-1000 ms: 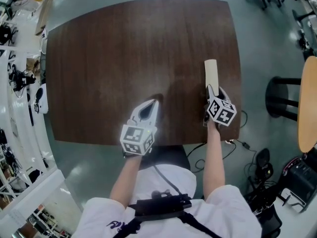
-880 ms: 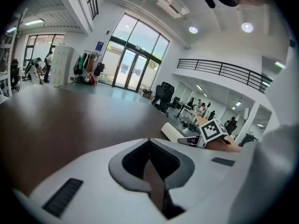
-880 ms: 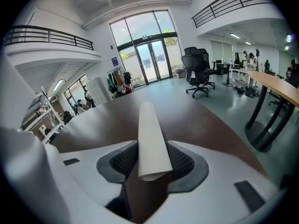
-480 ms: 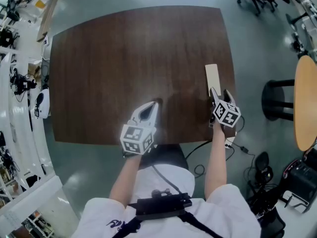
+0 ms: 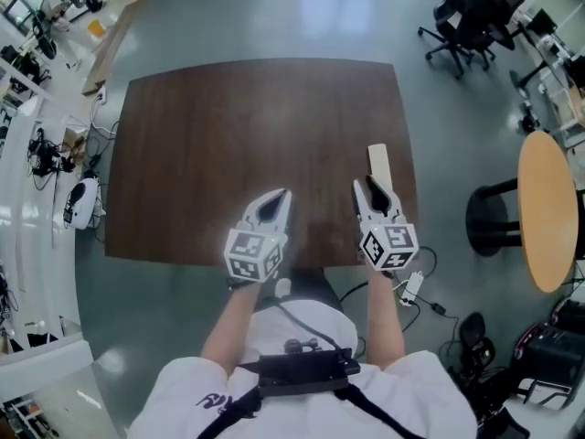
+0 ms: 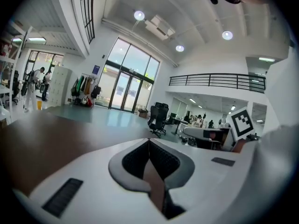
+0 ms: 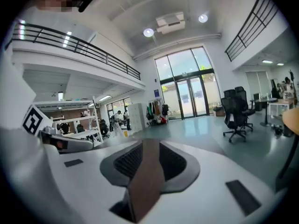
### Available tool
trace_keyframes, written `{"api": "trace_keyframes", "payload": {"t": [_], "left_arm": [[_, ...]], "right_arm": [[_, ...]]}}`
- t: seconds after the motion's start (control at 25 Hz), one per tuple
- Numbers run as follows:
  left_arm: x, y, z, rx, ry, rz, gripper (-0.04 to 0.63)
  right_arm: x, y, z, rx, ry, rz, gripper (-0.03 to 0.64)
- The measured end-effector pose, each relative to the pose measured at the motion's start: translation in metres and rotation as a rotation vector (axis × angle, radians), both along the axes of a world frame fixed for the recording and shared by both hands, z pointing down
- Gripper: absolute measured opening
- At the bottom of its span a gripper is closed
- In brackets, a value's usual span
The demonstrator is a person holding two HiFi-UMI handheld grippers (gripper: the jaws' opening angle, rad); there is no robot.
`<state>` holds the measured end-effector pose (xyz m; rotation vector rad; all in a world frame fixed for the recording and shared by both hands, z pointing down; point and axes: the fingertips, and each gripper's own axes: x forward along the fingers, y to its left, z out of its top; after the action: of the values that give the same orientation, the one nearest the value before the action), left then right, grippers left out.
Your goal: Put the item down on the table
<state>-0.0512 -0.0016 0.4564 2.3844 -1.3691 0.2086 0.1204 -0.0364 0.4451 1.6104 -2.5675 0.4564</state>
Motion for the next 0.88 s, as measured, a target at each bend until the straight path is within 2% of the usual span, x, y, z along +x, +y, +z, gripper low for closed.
{"api": "trace_keyframes", "payload": {"t": [0.08,0.12,0.24,0.36,0.56,0.76,0.88], "left_arm": [[-0.009,0.011,-0.028,0.073,-0.004,-0.016,0.012],[-0.014,0.019,-0.042,0.112,-0.006,-0.023,0.012],[-0.025,0.044,-0.083,0.219,-0.015,-0.038,0.012],[-0.035,0.071,-0.111,0.285,-0.020,-0.048,0.012],[-0.052,0.100,-0.127,0.340,-0.010,-0.058,0.012],[-0.047,0.105,-0.156,0.389,-0.023,-0.065,0.012],[-0.056,0.106,-0.182,0.403,-0.030,-0.073,0.012]], "right_arm": [[-0.026,0.021,-0.040,0.085,0.016,-0.024,0.036],[-0.038,0.033,-0.058,0.125,0.021,-0.037,0.009],[-0.068,0.068,-0.103,0.212,0.018,-0.061,0.005],[-0.087,0.103,-0.123,0.236,0.009,-0.045,0.006],[-0.118,0.138,-0.126,0.247,0.026,-0.040,0.006],[-0.124,0.138,-0.152,0.265,0.007,-0.062,0.005],[-0.139,0.138,-0.177,0.263,-0.012,-0.070,0.006]]}}
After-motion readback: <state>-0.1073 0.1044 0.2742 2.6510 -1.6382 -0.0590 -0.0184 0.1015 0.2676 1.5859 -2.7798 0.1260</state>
